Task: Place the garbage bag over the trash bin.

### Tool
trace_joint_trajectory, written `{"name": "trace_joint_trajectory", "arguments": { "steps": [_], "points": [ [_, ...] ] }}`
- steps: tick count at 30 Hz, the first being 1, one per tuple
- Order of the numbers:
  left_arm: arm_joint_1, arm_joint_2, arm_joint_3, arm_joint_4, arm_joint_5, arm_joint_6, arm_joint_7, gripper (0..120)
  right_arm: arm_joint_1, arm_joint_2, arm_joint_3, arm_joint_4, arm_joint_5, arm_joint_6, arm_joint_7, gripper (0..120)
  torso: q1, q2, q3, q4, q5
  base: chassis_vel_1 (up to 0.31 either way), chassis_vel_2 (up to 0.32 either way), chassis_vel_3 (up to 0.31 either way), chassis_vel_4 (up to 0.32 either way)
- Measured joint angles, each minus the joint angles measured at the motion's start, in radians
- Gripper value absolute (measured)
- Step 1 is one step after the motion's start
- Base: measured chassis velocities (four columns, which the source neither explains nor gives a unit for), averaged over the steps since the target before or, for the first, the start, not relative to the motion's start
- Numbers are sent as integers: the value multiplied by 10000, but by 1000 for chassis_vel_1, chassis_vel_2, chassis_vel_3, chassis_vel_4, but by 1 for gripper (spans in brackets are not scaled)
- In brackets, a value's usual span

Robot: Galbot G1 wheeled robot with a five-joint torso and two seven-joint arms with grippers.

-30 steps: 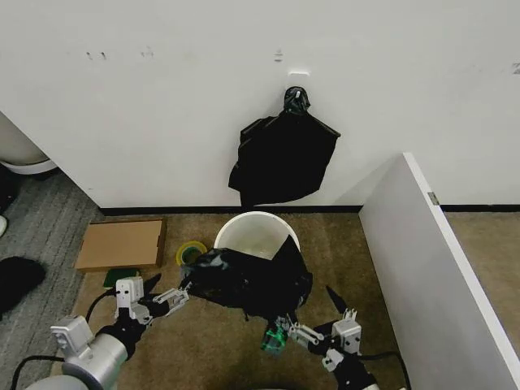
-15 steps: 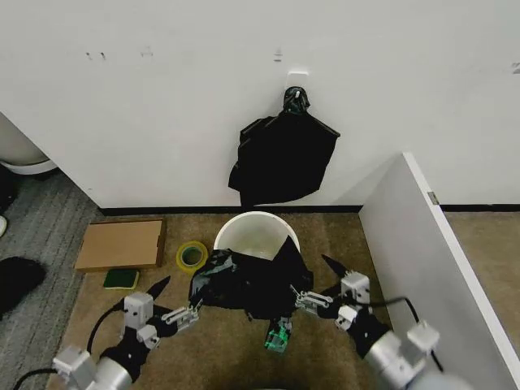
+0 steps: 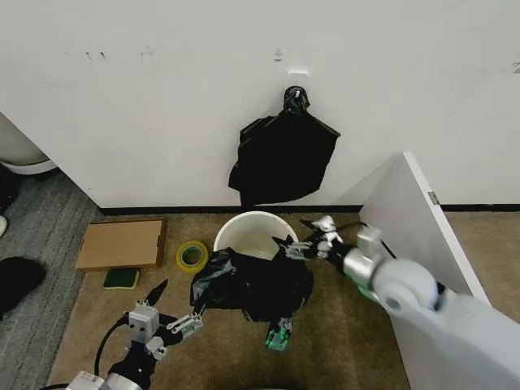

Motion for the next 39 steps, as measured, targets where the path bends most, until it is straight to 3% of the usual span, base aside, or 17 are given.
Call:
{"name": "trace_joint_trajectory", "arguments": {
  "steps": [8, 14, 24, 37, 39],
  "points": [
    [-161, -340, 198, 245, 395, -82, -11, 100, 2695, 400, -2196, -1690, -887, -444, -1114, 100, -1, 0, 0, -6, -1, 0, 0, 0, 0],
    [-246, -399, 286, 454, 474, -262, -10, 100, 4059, 1529, -3365, -3153, -1039, -852, -1466, 100, -1, 0, 0, 4, -3, 0, 0, 0, 0],
    [-303, -836, 329, 366, 945, -477, 2, 100, 4481, 2242, -3877, -4943, -1926, -635, -1841, 99, -1, 0, 0, -1, -2, 0, 0, 0, 0],
    [-341, -759, 647, 79, 760, -302, -142, 100, 5246, 2243, -4600, -4975, -1603, -951, -2102, 51, -2, 2, -1, 2, -2, 0, 0, 0, 0],
    [-334, -749, 648, 78, 733, -290, -147, 100, 5292, 2228, -4653, -4975, -1581, -978, -2132, 48, -2, 2, -1, 1, -2, 0, 0, 0, 0]
  ]
}}
